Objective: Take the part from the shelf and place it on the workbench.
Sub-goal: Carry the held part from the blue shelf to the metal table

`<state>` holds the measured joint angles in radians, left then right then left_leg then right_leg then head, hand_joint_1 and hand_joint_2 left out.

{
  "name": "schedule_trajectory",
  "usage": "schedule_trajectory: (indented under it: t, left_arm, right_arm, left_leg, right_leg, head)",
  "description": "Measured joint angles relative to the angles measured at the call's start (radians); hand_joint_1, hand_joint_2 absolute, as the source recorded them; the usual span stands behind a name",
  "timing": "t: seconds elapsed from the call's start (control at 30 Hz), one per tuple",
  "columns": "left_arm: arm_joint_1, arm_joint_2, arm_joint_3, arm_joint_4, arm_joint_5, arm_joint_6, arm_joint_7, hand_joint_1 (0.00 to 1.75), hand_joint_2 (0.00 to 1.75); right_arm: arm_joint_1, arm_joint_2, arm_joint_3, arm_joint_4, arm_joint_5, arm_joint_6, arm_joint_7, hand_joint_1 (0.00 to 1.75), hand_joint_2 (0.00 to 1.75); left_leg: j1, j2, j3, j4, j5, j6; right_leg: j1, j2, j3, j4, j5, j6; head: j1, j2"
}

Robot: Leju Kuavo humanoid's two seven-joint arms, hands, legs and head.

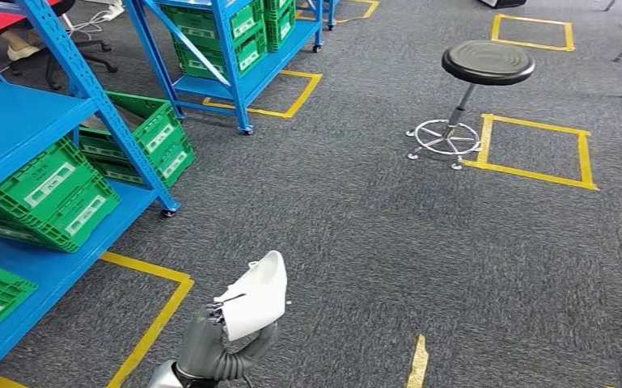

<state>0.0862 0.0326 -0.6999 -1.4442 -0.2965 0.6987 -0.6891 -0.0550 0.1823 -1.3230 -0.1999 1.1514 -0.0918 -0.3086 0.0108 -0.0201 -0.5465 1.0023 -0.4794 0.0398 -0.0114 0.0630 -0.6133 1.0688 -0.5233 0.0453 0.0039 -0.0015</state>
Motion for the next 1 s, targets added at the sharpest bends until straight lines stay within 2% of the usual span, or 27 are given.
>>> schedule_trajectory:
  t: [0.03,0.07,0.1,0.13,0.17,0.2,0.27,0.3,0.33,0.4,0.43,0.5,0.53,0.57,0.6,0.63,0.67,0.7,0.77,0.83,0.87,0.9,0.93,1.0]
  left_arm:
    - [-0.001,-0.001,0.000,0.003,0.001,0.000,0.000,1.75,1.75]
    - [-0.001,-0.002,-0.001,0.006,0.001,0.000,0.000,1.75,1.75]
    - [-0.002,-0.002,-0.001,0.009,0.002,0.000,0.000,1.75,1.75]
    - [-0.002,-0.003,-0.001,0.012,0.002,0.000,0.000,1.75,1.75]
    - [-0.003,-0.003,-0.001,0.014,0.002,0.000,0.000,1.75,1.75]
    - [-0.004,-0.004,-0.001,0.016,0.002,0.000,0.000,1.75,1.75]
    - [-0.006,-0.006,-0.001,0.019,0.002,0.000,0.000,1.75,1.75]
    - [-0.006,-0.006,-0.001,0.020,0.002,0.000,0.000,1.75,1.75]
    - [-0.007,-0.006,-0.001,0.021,0.001,0.000,0.000,1.75,1.75]
    - [-0.009,-0.006,-0.001,0.023,0.001,0.000,-0.001,1.75,1.75]
    - [-0.010,-0.007,-0.002,0.024,0.001,0.000,-0.001,1.75,1.75]
    - [-0.008,-0.006,0.000,0.025,0.000,0.000,-0.002,1.75,1.75]
    - [-0.002,-0.006,0.004,0.025,-0.001,0.000,-0.003,1.75,1.75]
    - [0.006,-0.004,0.011,0.023,-0.001,0.001,-0.003,1.75,1.75]
    - [0.016,-0.002,0.019,0.019,-0.002,0.001,-0.003,1.75,1.75]
    - [0.025,0.000,0.028,0.014,-0.002,0.001,-0.003,1.75,1.75]
    - [0.032,0.002,0.035,0.008,-0.002,0.001,-0.003,1.75,1.75]
    - [0.037,0.003,0.041,0.003,-0.003,0.001,-0.003,1.75,1.75]
    - [0.045,0.004,0.052,-0.007,-0.004,0.001,-0.003,1.75,1.75]
    - [0.054,0.004,0.061,-0.014,-0.005,0.001,-0.003,1.75,1.75]
    - [0.058,0.004,0.065,-0.017,-0.006,0.001,-0.003,1.75,1.75]
    - [0.062,0.003,0.069,-0.021,-0.006,0.001,-0.003,1.75,1.75]
    - [0.066,0.003,0.074,-0.026,-0.008,0.001,-0.003,1.75,1.75]
    - [0.078,0.001,0.084,-0.037,-0.009,0.001,-0.003,1.75,1.75]
  right_arm:
    - [-0.003,0.000,-0.001,0.000,-0.001,-0.004,-0.001,0.00,1.75]
    - [-0.005,0.001,-0.001,0.000,-0.001,-0.005,-0.001,0.00,1.75]
    - [-0.006,0.001,-0.001,0.000,-0.001,-0.005,-0.002,0.00,1.75]
    - [-0.006,0.001,-0.001,0.000,-0.002,-0.006,-0.002,0.00,1.75]
    - [-0.004,0.001,-0.001,0.000,-0.002,-0.006,-0.002,0.00,1.75]
    - [-0.003,0.001,-0.001,0.000,-0.002,-0.006,-0.002,0.00,1.75]
    - [-0.004,0.001,-0.001,0.000,-0.002,-0.006,-0.002,0.00,1.75]
    - [-0.006,0.001,-0.001,0.000,-0.002,-0.006,-0.003,0.00,1.75]
    - [-0.008,0.001,-0.001,0.000,-0.002,-0.006,-0.004,0.00,1.75]
    - [-0.008,0.001,-0.001,0.000,-0.002,-0.006,-0.005,0.00,1.75]
    - [-0.006,0.001,-0.001,0.000,-0.001,-0.006,-0.005,0.00,1.75]
    - [-0.006,0.001,-0.001,0.000,0.007,-0.008,-0.003,0.00,1.75]
    - [-0.007,0.001,0.000,0.000,0.016,-0.009,0.000,0.00,1.75]
    - [-0.009,0.002,0.001,0.000,0.026,-0.009,0.003,0.00,1.75]
    - [-0.010,0.003,0.003,0.000,0.036,-0.009,0.006,0.00,1.75]
    - [-0.010,0.005,0.004,0.000,0.043,-0.009,0.008,0.00,1.75]
    - [-0.009,0.006,0.005,0.000,0.048,-0.009,0.010,0.00,1.75]
    - [-0.008,0.008,0.006,0.000,0.051,-0.009,0.012,0.00,1.75]
    - [-0.010,0.011,0.009,0.000,0.053,-0.010,0.012,0.00,1.75]
    - [-0.013,0.013,0.011,0.000,0.054,-0.010,0.012,0.00,1.75]
    - [-0.013,0.014,0.012,0.000,0.056,-0.010,0.012,0.00,1.75]
    - [-0.012,0.014,0.014,0.000,0.059,-0.011,0.012,0.00,1.75]
    - [-0.010,0.014,0.016,0.000,0.063,-0.010,0.011,0.00,1.75]
    - [-0.009,0.014,0.023,0.000,0.071,-0.011,0.010,0.00,1.75]
  left_leg:
    - [-0.002,0.014,0.000,0.000,0.000,0.003]
    - [-0.004,0.029,0.000,0.000,-0.001,0.004]
    - [-0.006,0.045,0.000,0.000,-0.002,0.005]
    - [-0.007,0.058,0.000,0.000,-0.002,0.006]
    - [-0.008,0.071,0.000,0.000,-0.003,0.006]
    - [-0.008,0.082,0.002,0.000,-0.004,0.005]
    - [-0.012,0.100,0.005,0.002,-0.008,-0.001]
    - [-0.016,0.110,0.006,0.003,-0.010,-0.005]
    - [-0.019,0.118,0.007,0.004,-0.012,-0.010]
    - [-0.020,0.136,0.009,0.005,-0.014,-0.018]
    - [-0.018,0.129,0.009,0.010,-0.020,-0.024]
    - [-0.013,0.086,-0.010,0.066,-0.063,-0.034]
    - [-0.010,0.058,-0.033,0.125,-0.097,-0.038]
    - [-0.008,0.041,-0.062,0.193,-0.131,-0.040]
    - [-0.008,0.032,-0.088,0.251,-0.153,-0.040]
    - [-0.008,0.028,-0.103,0.282,-0.157,-0.040]
    - [-0.008,0.025,-0.101,0.275,-0.139,-0.039]
    - [-0.008,0.020,-0.082,0.232,-0.106,-0.036]
    - [-0.005,-0.020,-0.024,0.098,-0.038,-0.028]
    - [-0.004,-0.056,0.007,0.022,-0.015,-0.024]
    - [-0.006,-0.059,0.008,0.016,-0.017,-0.022]
    - [-0.007,-0.049,0.008,0.013,-0.014,-0.019]
    - [-0.007,-0.037,0.010,0.008,-0.010,-0.014]
    - [-0.005,-0.010,0.012,-0.002,-0.003,-0.002]
  right_leg:
    - [0.002,-0.029,-0.030,0.061,-0.030,0.003]
    - [0.001,-0.045,-0.065,0.128,-0.057,0.005]
    - [0.000,-0.053,-0.092,0.182,-0.073,0.008]
    - [0.000,-0.057,-0.102,0.203,-0.071,0.009]
    - [0.000,-0.062,-0.092,0.185,-0.051,0.009]
    - [0.000,-0.070,-0.062,0.129,-0.018,0.008]
    - [0.004,-0.109,0.014,-0.008,0.032,0.001]
    - [0.007,-0.123,0.039,-0.052,0.043,-0.005]
    - [0.010,-0.130,0.049,-0.071,0.044,-0.011]
    - [0.011,-0.110,0.047,-0.074,0.047,-0.023]
    - [0.009,-0.100,0.046,-0.075,0.050,-0.028]
    - [0.005,-0.080,0.047,-0.079,0.056,-0.039]
    - [0.004,-0.069,0.046,-0.079,0.058,-0.043]
    - [0.004,-0.057,0.044,-0.079,0.059,-0.046]
    - [0.005,-0.043,0.043,-0.079,0.060,-0.048]
    - [0.005,-0.029,0.042,-0.078,0.060,-0.048]
    - [0.006,-0.016,0.042,-0.077,0.061,-0.048]
    - [0.006,-0.004,0.042,-0.076,0.061,-0.047]
    - [0.006,0.020,0.040,-0.071,0.062,-0.043]
    - [0.005,0.041,0.032,-0.067,0.065,-0.032]
    - [0.003,0.051,0.028,-0.067,0.068,-0.025]
    - [0.000,0.061,0.022,-0.069,0.071,-0.017]
    - [-0.001,0.058,0.017,-0.067,0.070,-0.012]
    - [0.001,0.014,-0.011,-0.022,0.039,-0.005]
  head:
    - [0.002,0.000]
    - [0.003,0.000]
    - [0.002,0.000]
    - [0.002,0.000]
    - [0.002,0.000]
    - [0.002,0.000]
    - [0.002,0.000]
    - [0.001,0.000]
    - [0.001,0.000]
    - [0.000,0.000]
    - [-0.001,0.000]
    - [-0.003,0.000]
    - [-0.005,0.000]
    - [-0.005,0.000]
    - [-0.005,0.000]
    - [-0.005,0.000]
    - [-0.005,0.000]
    - [-0.005,0.000]
    - [-0.005,0.000]
    - [-0.004,0.000]
    - [-0.004,0.000]
    - [-0.004,0.000]
    - [-0.004,0.000]
    - [0.001,0.000]
